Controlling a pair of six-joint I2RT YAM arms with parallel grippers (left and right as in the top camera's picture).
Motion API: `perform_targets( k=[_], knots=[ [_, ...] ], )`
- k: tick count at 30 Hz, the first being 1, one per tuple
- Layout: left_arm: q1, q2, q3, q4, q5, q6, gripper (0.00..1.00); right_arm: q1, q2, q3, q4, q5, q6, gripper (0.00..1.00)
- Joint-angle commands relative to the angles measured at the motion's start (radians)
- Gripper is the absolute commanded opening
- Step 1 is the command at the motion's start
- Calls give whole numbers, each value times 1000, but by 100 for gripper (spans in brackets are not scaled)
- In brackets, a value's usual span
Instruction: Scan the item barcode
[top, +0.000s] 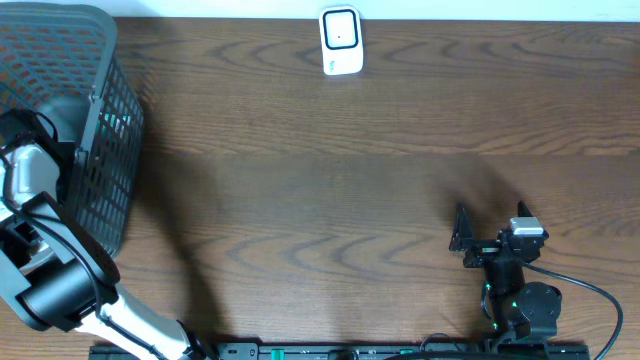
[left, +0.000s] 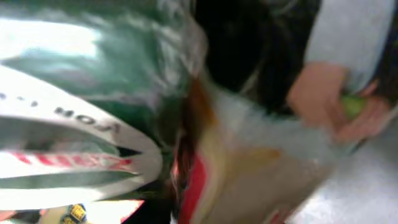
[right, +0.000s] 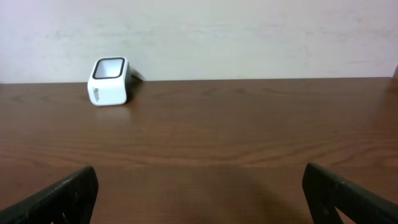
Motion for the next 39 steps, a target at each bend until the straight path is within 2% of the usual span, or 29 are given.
perform_targets(
  k=[1, 7, 11, 13, 20, 22, 24, 27, 35, 37, 39],
  knots=[
    [1, 13, -7, -20, 84, -46, 8, 9, -5, -1, -4, -6, 14, 99],
    [1, -113, 56, 21, 84, -359, 7, 9, -5, -1, -4, -6, 14, 99],
    [2, -258, 71, 83, 84, -517, 7, 9, -5, -1, -4, -6, 14, 99],
    [2, -360, 71, 142, 129, -615, 7, 9, -5, -1, -4, -6, 14, 99],
    [2, -561, 71, 317, 585, -626, 8, 9, -5, -1, -4, -6, 14, 99],
    [2, -595, 71, 362, 642, -644, 8, 9, -5, -1, -4, -6, 13, 99],
    [2, -623, 71, 406, 645, -711, 7, 9, -5, -1, -4, -6, 14, 99],
    [1, -658, 71, 504, 645, -840, 7, 9, -5, -1, -5, -6, 14, 99],
    [-21, -727, 71, 814, 727, -1389, 7, 9, -5, -1, -4, -6, 14, 99],
    [-57, -736, 71, 842, 768, -1467, 7, 9, -5, -1, -4, -6, 14, 99],
    [-109, -739, 71, 841, 797, -1494, 7, 9, -5, -1, -5, -6, 14, 99]
  ],
)
